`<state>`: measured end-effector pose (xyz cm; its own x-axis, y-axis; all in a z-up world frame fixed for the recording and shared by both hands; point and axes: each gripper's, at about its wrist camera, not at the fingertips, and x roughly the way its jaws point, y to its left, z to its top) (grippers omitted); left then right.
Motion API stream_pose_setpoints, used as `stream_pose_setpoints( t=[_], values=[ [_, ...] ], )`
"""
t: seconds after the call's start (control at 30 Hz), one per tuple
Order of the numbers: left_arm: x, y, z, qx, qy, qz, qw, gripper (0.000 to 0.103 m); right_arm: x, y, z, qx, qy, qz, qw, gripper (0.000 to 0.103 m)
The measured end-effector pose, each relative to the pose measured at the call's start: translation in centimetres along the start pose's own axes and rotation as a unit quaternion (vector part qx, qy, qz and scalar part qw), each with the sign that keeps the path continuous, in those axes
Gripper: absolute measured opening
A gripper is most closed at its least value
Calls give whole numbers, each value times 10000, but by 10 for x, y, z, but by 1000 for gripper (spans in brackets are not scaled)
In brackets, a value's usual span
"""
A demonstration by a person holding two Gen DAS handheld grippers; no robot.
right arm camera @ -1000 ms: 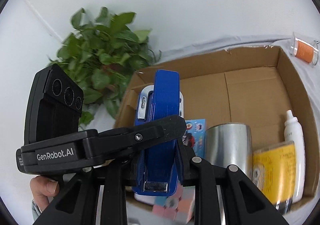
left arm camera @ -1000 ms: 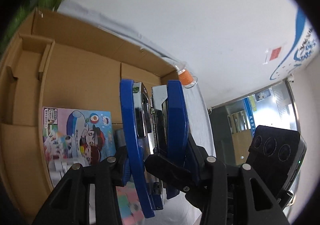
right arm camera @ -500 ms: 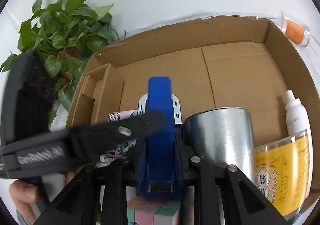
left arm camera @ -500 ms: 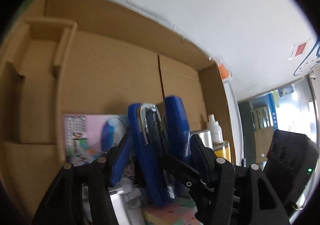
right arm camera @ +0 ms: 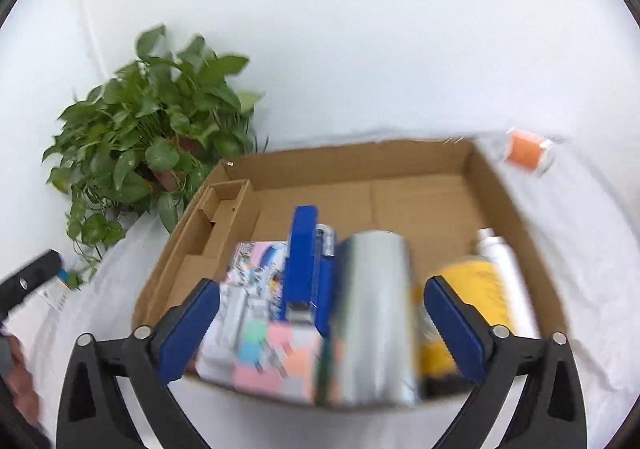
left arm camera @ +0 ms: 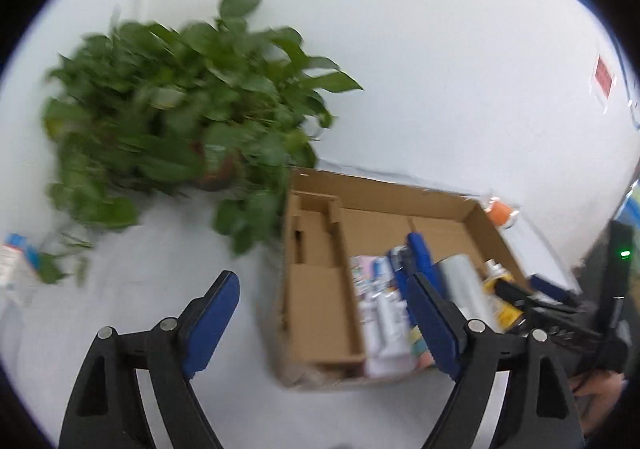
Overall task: Organize rigid objects
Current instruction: 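Lower the stapler upright into the box beside the cube and release, then grasp the white hair dryer by its handle with the left gripper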
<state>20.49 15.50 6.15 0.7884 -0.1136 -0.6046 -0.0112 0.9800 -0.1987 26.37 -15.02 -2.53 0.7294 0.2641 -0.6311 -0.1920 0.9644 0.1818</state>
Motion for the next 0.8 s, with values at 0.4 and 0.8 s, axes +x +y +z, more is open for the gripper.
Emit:
stream_pose_setpoints(
  t=[0.4, 0.8],
  values=[
    [-56, 0, -78, -193, 132, 754, 9969, 102, -75, 1, -104, -513, -164, 472, 9974, 102],
    [-23, 18, -186, -1525, 1704, -1179, 9663, 88, -65, 84, -221, -1659, 1255, 2268, 9514, 75]
  ],
)
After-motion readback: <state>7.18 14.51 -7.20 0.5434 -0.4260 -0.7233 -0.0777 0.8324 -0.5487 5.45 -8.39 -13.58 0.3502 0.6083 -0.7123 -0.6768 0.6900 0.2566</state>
